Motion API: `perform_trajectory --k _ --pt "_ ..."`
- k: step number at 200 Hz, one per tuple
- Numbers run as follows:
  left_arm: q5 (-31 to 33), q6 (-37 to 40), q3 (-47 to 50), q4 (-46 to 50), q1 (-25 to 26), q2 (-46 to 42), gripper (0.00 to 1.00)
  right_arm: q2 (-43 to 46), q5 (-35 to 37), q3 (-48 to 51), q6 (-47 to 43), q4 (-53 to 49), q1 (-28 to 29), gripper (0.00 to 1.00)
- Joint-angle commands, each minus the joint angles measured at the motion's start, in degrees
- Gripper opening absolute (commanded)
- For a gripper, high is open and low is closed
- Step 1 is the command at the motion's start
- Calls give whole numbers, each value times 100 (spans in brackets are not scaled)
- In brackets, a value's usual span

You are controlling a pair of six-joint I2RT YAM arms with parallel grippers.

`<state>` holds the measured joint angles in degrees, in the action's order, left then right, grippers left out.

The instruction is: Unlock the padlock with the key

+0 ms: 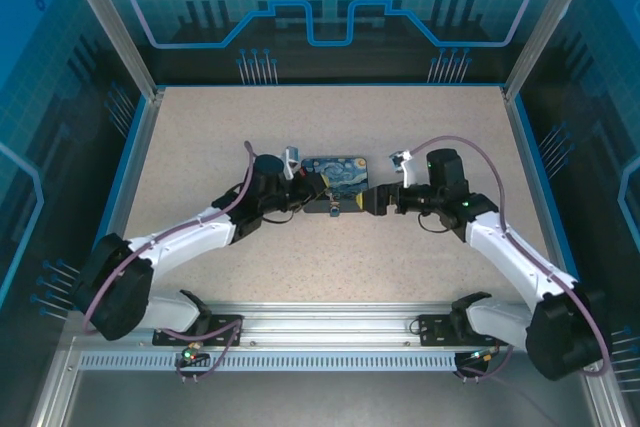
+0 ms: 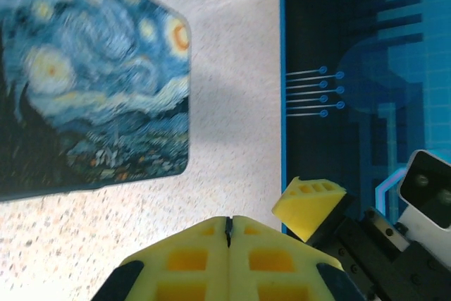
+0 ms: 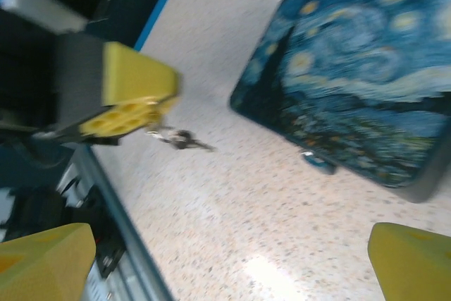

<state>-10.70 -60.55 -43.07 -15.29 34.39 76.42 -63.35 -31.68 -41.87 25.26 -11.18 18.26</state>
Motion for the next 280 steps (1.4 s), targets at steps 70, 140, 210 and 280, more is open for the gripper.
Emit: perform_trajectory --k 70,140,210,280 --pt "1624 698 157 -1074 29 -627 0 -454 1313 -155 1867 736 235 100" --pt "2941 158 439 -2405 291 -286 0 -1128 977 -15 3778 3903 611 76" --pt "3690 14 528 -3222 617 31 0 -1896 1383 -317 4557 5439 1128 43" --pt "3975 -13 556 -3578 741 118 0 -2448 1508 -671 4860 5958 1506 37"
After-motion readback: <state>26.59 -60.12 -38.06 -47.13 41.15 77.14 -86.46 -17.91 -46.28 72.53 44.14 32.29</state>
